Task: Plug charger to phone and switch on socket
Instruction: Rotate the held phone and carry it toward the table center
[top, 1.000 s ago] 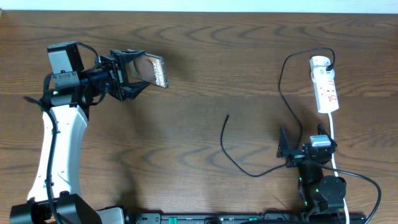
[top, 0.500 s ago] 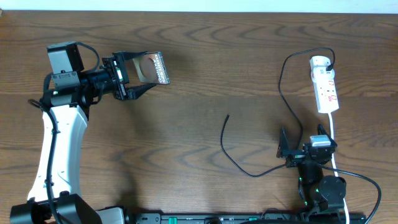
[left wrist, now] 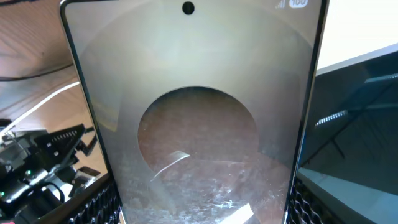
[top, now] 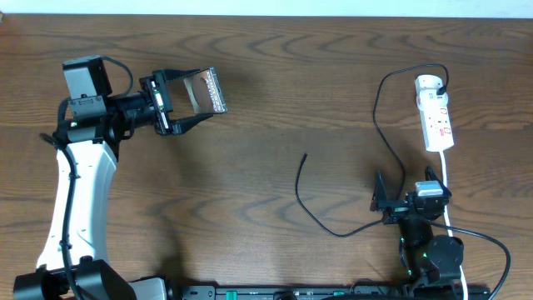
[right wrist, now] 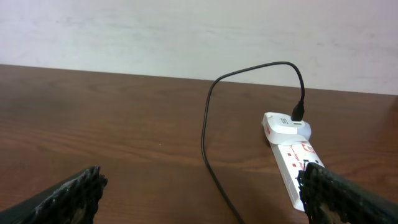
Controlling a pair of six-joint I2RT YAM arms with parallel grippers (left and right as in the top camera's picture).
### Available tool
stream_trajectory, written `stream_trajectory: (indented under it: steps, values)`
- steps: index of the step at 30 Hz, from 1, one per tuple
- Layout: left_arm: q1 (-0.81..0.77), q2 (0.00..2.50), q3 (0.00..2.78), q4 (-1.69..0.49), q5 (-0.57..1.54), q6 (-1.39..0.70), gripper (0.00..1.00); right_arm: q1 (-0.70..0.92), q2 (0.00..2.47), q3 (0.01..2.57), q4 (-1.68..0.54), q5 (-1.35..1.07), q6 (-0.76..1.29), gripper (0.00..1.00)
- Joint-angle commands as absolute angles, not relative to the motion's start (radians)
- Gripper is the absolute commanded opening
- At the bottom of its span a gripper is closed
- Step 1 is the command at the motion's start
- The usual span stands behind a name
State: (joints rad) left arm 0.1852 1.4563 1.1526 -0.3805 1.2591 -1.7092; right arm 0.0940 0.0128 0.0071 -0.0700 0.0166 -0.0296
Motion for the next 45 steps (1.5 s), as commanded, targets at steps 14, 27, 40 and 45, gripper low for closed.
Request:
stream_trajectory:
  steps: [14, 27, 40, 45]
  values:
    - [0.207, 1.43, 1.187, -0.371, 1.324, -1.718, 0.07, 0.099, 0.009, 0.006, -0.073, 0.024, -0.016, 0.99]
    - [0.206, 1.43, 1.187, -0.372, 1.155, -1.636, 0.07, 0.099, 0.009, 0.006, -0.073, 0.024, -0.016, 0.99]
    - [0.206, 1.431, 1.187, -0.452, 0.867, -1.422, 0.07, 0.099, 0.009, 0.006, -0.073, 0.024, -0.016, 0.99]
    - [0.206, 1.431, 1.187, -0.556, 0.753, -1.36, 0.07, 0.099, 0.009, 0.006, -0.073, 0.024, -0.016, 0.99]
